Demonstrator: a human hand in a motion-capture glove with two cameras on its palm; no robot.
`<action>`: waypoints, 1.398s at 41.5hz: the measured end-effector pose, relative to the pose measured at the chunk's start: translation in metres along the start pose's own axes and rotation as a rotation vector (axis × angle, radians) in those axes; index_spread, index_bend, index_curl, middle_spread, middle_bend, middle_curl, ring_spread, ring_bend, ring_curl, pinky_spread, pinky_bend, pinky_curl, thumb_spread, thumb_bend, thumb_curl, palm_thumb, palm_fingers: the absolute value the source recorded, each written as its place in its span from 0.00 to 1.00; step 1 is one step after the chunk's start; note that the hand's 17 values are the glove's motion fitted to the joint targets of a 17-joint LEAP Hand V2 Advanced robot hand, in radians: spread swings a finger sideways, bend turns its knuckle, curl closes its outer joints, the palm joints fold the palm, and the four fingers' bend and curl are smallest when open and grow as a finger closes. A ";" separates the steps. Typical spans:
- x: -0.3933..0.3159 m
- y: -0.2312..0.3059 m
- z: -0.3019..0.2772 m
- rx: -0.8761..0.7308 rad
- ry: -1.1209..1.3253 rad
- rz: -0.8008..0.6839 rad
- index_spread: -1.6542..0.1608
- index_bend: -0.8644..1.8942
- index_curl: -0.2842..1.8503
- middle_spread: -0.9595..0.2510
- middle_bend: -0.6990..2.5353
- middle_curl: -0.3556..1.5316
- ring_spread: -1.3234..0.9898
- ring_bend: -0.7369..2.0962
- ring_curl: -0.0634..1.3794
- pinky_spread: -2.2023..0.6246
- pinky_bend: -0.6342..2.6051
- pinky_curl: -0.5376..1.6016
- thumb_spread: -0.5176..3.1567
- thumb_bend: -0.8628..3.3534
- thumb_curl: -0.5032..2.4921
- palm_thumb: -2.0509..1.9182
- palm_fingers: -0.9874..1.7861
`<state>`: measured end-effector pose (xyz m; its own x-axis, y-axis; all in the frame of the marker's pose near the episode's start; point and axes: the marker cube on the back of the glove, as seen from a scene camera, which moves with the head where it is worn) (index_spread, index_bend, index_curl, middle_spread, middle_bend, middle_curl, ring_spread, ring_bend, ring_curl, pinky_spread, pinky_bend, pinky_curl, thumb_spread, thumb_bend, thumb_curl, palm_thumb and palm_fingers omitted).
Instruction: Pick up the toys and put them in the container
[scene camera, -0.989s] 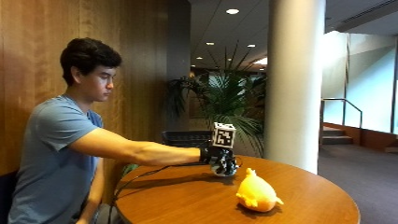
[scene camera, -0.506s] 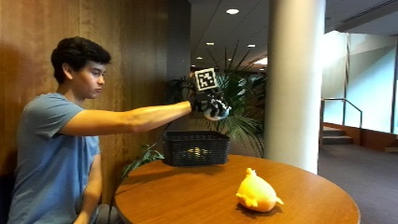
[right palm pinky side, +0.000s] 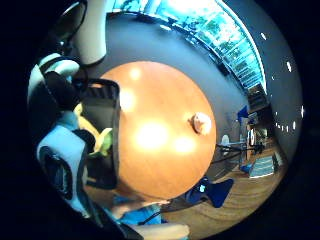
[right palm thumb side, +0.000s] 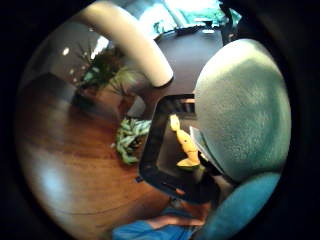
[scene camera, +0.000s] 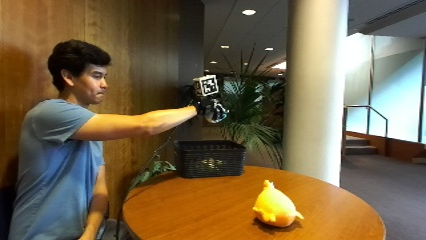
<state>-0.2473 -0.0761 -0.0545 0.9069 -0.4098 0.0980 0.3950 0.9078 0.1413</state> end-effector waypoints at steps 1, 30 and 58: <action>-0.006 -0.001 0.003 -0.007 -0.014 0.002 0.71 0.40 0.31 0.42 0.33 0.52 0.37 0.66 0.40 0.63 0.57 0.45 0.31 0.26 0.48 0.70 0.63; 0.039 -0.029 0.035 -0.119 0.159 0.141 0.75 0.37 0.26 0.86 0.26 0.43 0.58 0.51 0.29 0.77 0.68 0.46 0.41 0.18 0.30 0.49 0.29; 0.367 0.035 0.053 -0.261 0.168 0.633 0.75 0.34 0.23 0.86 0.26 0.37 0.61 0.42 0.23 0.81 0.63 0.42 0.43 0.19 0.26 0.51 0.28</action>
<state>0.0917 -0.1993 0.0386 0.9762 0.2043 -0.0732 -0.2126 0.9677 -0.1354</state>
